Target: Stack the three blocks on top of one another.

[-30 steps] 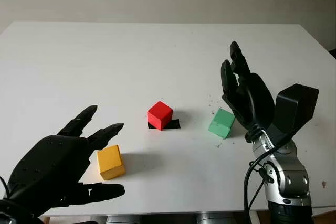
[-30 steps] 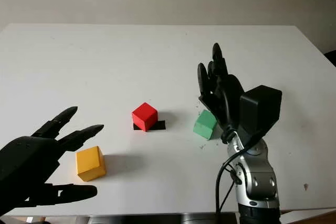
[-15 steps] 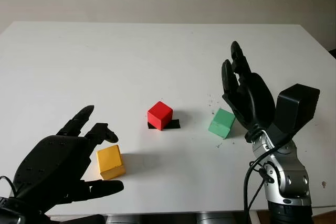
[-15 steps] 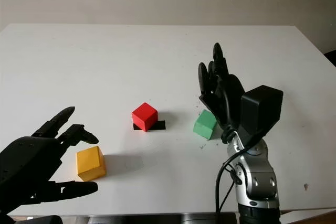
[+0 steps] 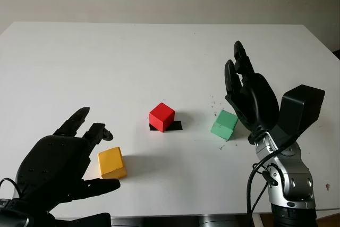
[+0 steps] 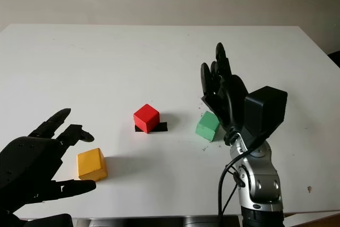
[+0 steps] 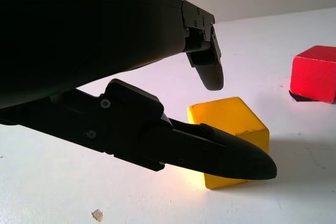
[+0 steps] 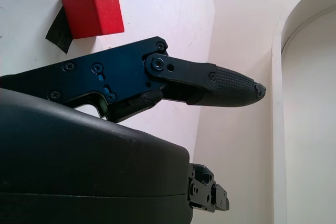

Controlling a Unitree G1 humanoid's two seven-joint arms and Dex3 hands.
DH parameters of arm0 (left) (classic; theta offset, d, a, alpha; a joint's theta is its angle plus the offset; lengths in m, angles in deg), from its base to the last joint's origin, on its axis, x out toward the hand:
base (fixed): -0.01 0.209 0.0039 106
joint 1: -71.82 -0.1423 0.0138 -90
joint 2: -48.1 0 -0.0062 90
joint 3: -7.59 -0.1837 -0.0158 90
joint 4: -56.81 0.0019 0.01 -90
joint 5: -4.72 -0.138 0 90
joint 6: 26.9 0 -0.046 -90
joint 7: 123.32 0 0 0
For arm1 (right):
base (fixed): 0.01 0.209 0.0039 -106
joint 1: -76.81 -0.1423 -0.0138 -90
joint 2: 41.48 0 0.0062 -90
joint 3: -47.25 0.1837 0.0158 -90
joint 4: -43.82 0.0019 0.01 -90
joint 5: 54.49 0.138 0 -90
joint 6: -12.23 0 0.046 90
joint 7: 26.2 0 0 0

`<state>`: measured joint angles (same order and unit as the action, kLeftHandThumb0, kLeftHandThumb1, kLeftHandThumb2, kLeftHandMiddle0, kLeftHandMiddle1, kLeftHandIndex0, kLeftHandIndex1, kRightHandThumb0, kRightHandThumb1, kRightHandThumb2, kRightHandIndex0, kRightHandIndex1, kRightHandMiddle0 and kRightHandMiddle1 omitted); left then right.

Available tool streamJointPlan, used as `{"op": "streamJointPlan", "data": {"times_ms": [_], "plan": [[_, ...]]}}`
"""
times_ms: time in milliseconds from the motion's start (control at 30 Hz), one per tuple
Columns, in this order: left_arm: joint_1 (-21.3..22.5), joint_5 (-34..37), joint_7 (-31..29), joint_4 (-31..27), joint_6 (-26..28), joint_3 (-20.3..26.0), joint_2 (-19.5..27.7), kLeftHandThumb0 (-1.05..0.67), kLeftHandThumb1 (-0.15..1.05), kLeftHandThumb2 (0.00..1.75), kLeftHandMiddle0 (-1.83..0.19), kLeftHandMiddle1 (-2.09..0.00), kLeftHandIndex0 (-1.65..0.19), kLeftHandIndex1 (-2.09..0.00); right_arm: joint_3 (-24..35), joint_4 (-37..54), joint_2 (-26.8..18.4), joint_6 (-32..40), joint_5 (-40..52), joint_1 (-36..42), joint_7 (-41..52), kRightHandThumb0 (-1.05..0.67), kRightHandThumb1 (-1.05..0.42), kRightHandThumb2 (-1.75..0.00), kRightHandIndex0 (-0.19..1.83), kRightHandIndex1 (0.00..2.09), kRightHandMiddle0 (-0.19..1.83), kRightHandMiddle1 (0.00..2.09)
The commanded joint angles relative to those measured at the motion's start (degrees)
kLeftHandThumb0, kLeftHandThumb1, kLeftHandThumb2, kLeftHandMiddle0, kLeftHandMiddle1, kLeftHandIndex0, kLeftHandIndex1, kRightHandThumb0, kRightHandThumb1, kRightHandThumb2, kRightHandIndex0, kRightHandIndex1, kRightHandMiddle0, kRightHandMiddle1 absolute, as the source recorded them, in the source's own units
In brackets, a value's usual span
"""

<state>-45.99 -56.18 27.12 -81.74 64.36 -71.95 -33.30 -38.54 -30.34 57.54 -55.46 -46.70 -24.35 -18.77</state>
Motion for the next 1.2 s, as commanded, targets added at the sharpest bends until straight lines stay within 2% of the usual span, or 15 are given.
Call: {"op": "streamJointPlan", "data": {"times_ms": [0,67,100,200,233,400,667,800,1067,1133,1167], "plan": [[0.21,-0.83,-0.53,-0.17,-0.28,-0.37,-0.09,-0.92,1.05,0.19,-0.02,-0.05,-0.07,-0.76,0.1,0.73,-0.22,-0.4,0.32,-0.02,0.09,-0.69,-1.05,-0.6,-0.19,0.0,-0.19,0.0],[0.38,-0.96,-1.53,-0.33,0.01,-0.51,-0.33,-0.92,1.05,0.2,-0.01,-0.05,-0.1,-0.72,0.05,0.82,-0.22,-0.31,0.23,0.01,-0.03,-0.69,-1.05,-0.6,-0.19,0.0,-0.19,0.0],[0.49,-1.08,-1.74,-0.4,0.04,-0.57,-0.46,-0.91,1.05,0.19,-0.01,-0.05,-0.11,-0.79,0.02,0.84,-0.29,-0.37,0.17,0.05,0.0,-0.69,-1.05,-0.6,-0.19,0.0,-0.19,0.0],[0.91,-1.26,-3.07,-0.72,0.62,-0.8,-0.89,-0.9,1.05,0.16,-0.02,-0.05,0.0,-1.27,0.09,0.74,-0.31,-0.58,0.27,0.13,0.11,-0.69,-1.05,-0.6,-0.19,0.0,-0.19,0.0],[1.02,-1.25,-3.51,-0.77,0.7,-0.82,-0.86,-0.9,1.05,0.16,-0.02,-0.06,0.01,-1.32,0.08,0.71,-0.36,-0.68,0.24,0.14,0.17,-0.69,-1.05,-0.6,-0.19,0.0,-0.19,0.0],[1.72,-1.1,-6.48,-1.37,1.9,-1.24,-1.47,-0.87,1.05,0.13,-0.02,-0.06,-0.03,-1.38,0.18,0.93,-0.3,-0.29,0.41,0.22,0.15,-0.69,-1.05,-0.6,-0.19,0.0,-0.19,0.0],[1.85,-2.02,-4.57,-0.5,0.69,-1.76,-2.2,-0.82,1.05,0.08,-0.11,-0.07,-0.12,-1.64,0.28,1.21,-0.58,-0.13,0.46,0.45,0.46,-0.7,-1.05,-0.6,-0.19,0.0,-0.19,0.0],[1.93,-2.54,-3.2,0.11,-0.02,-2.07,-2.37,-0.72,1.05,0.07,-0.18,-0.07,-0.19,-1.51,0.41,1.4,-0.54,-0.07,0.75,0.49,0.57,-0.69,-1.05,-0.59,-0.19,0.0,-0.19,0.0],[1.95,-2.91,-0.35,2.27,-1.3,-2.68,-2.38,-0.61,1.05,0.09,-0.22,-0.06,-0.22,-1.47,0.28,1.39,-0.79,-0.12,0.47,0.49,0.59,-0.69,-1.05,-0.6,-0.19,0.0,-0.19,0.0],[1.78,-2.74,-0.8,2.51,-1.37,-2.71,-2.05,-0.55,1.05,0.17,-0.19,-0.05,-0.22,-1.19,0.26,1.36,-0.76,-0.01,0.45,0.41,0.43,-0.69,-1.05,-0.59,-0.19,0.0,-0.19,0.0],[1.71,-2.39,-0.73,2.69,-1.4,-2.62,-2.01,-0.51,1.05,0.18,-0.18,-0.05,-0.23,-1.11,0.23,1.36,-0.81,0.0,0.46,0.4,0.43,-0.69,-1.05,-0.59,-0.19,0.0,-0.19,0.0]]}}
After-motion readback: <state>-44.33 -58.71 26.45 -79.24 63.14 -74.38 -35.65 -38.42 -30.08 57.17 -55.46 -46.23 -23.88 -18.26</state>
